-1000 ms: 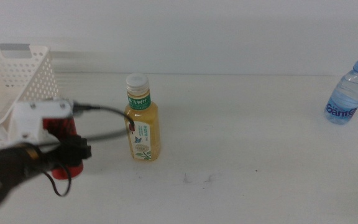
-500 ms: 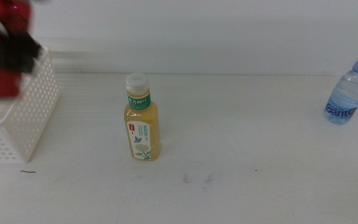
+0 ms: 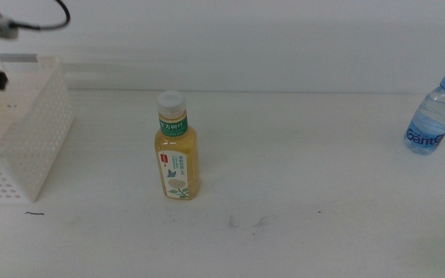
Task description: Use arms to grab the bottles and put them into the dustbin to the left of the table.
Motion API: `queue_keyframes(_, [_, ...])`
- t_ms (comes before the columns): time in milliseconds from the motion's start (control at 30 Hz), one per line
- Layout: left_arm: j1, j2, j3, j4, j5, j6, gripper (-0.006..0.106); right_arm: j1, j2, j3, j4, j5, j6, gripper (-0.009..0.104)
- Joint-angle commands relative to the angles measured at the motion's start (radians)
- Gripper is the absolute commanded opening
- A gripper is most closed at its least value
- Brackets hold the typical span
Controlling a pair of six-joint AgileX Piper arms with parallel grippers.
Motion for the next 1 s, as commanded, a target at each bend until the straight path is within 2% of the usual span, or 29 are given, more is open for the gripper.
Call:
queue_keyframes(0, [0.004,0.043,-0.016,-0.001,-0.043,-0.012,0.000,-0.005,-0.005,0.003,-0.009,-0.005,-0.008,0.079])
queue_keyframes(100, [0.004,0.099,-0.016,-0.004,-0.060,-0.019,0.006,-0.005,-0.005,0.003,-0.009,-0.005,-0.008,0.079])
queue_keyframes(200, [0.004,0.133,-0.016,-0.004,-0.079,-0.029,0.021,-0.005,-0.005,0.003,-0.009,-0.005,-0.008,0.079])
queue_keyframes(367, [0.004,0.165,-0.014,0.020,-0.114,-0.034,0.072,-0.005,-0.005,0.003,-0.009,-0.005,-0.008,0.079])
queue_keyframes(433, [0.002,0.167,-0.014,0.031,-0.108,-0.036,0.089,-0.005,-0.005,0.003,-0.009,-0.003,-0.008,0.079])
queue_keyframes(467, [0.000,0.167,-0.014,0.035,-0.096,-0.042,0.094,-0.005,-0.005,0.003,-0.009,-0.003,-0.008,0.079])
queue_keyframes(633, [-0.016,0.060,-0.007,0.020,-0.064,-0.089,0.094,-0.005,-0.005,0.003,-0.009,-0.003,-0.008,0.079])
queue_keyframes(833, [-0.074,-0.304,0.178,-0.152,-0.157,-0.115,0.094,-0.005,-0.005,0.003,-0.009,-0.003,-0.008,0.079])
queue_keyframes(967, [-0.162,-0.512,0.363,-0.207,-0.280,-0.124,0.094,-0.005,-0.005,0.003,-0.009,-0.003,-0.008,0.079])
